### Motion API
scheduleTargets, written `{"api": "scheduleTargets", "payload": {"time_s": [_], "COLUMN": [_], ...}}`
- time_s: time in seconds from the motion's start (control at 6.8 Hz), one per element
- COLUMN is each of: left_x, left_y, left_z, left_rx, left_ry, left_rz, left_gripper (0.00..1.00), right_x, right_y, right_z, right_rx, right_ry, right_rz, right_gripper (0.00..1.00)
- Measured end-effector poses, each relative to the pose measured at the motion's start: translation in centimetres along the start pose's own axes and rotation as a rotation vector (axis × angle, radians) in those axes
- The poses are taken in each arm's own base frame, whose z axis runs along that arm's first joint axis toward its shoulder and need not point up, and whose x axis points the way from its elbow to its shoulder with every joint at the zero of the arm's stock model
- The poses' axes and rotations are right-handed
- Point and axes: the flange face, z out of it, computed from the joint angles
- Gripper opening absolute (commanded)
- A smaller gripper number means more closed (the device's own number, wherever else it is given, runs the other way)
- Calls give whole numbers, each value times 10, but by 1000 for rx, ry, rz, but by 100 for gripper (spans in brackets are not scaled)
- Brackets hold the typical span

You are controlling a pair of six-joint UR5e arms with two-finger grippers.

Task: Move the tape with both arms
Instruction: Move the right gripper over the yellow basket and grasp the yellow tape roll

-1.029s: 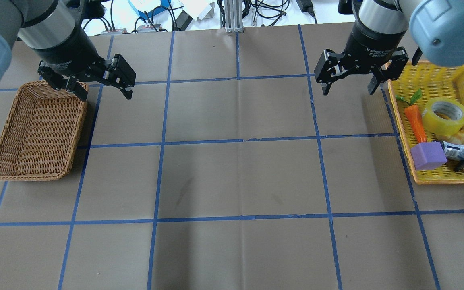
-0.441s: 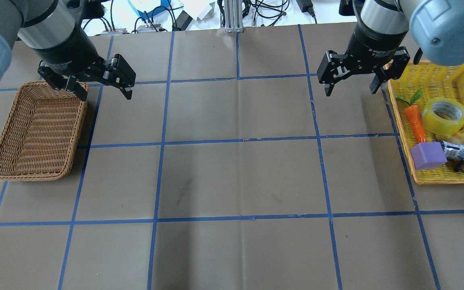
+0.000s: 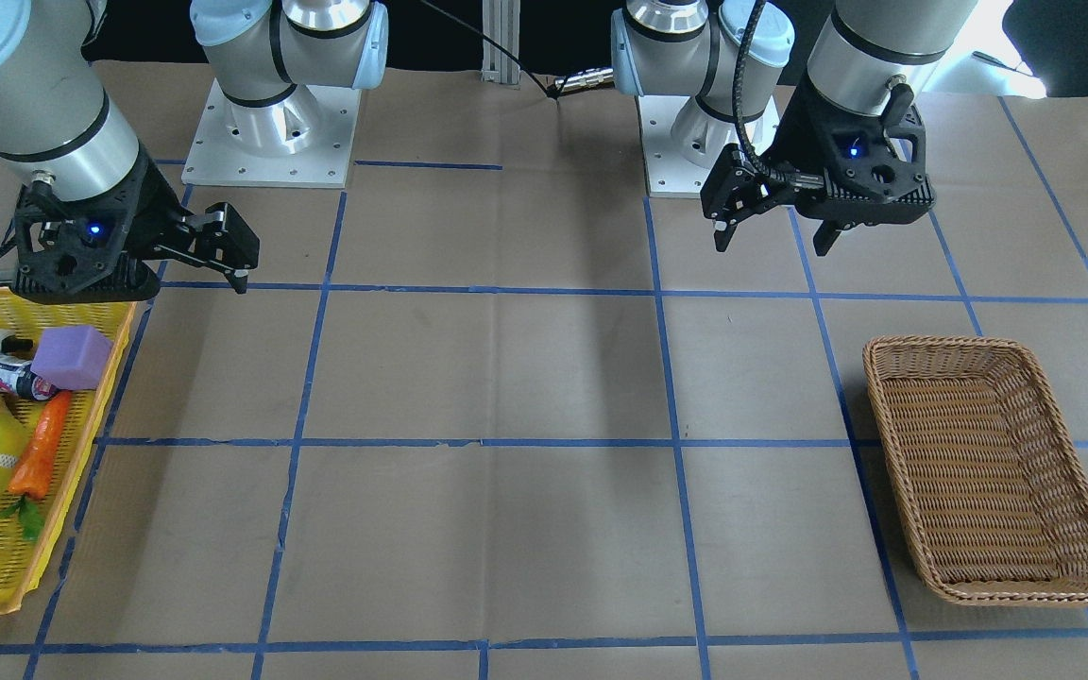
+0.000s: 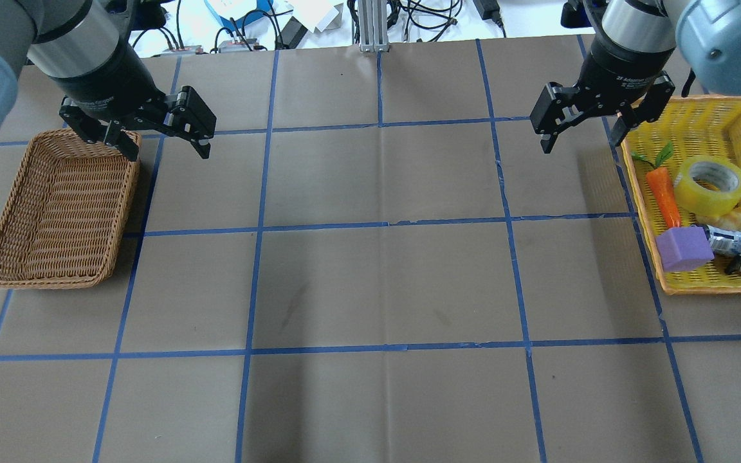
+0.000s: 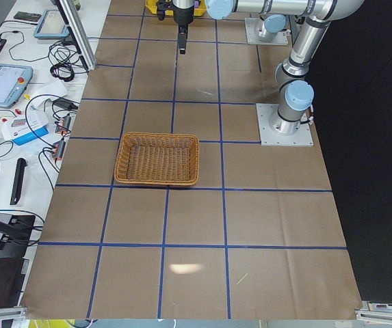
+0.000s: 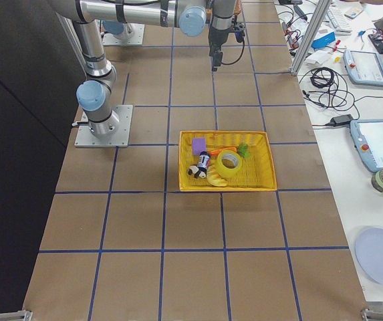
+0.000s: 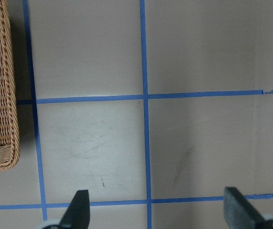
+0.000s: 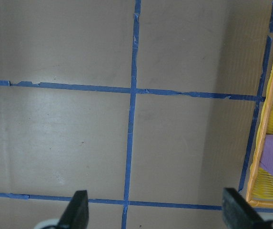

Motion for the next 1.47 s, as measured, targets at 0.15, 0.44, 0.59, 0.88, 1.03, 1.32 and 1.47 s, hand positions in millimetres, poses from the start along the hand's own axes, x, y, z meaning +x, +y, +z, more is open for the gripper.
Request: {"api": "scheduleTargets", "payload": {"time_s": [0.15,0.44,0.59,0.88,1.03,1.32,1.47], "left_x": [1,2,2,3,3,3,3], "left_y": [0,0,0,0,0,0,0], "left_z": [-1,-1,-2,-2,-1,-1,-1], "left_rx": [1,3,4,3,3,2,1], "left_ry": [1,0,0,1,1,1,0], "left_rz": [1,4,4,4,5,6,7], "left_gripper": [100,100,100,100,100,100,100], "right_x": [8,72,116,193,222,262,275], "right_y": [-6,-44,-62,-93,-103,-106,-100], "right_z": [4,33,58,115,139,178,193], "right_rx": [5,36,33,51,62,49,31], "right_ry": [8,51,56,66,73,49,31], "right_rz": [-17,-119,-175,-318,-390,-468,-468], "right_gripper": [100,100,100,100,100,100,100]}}
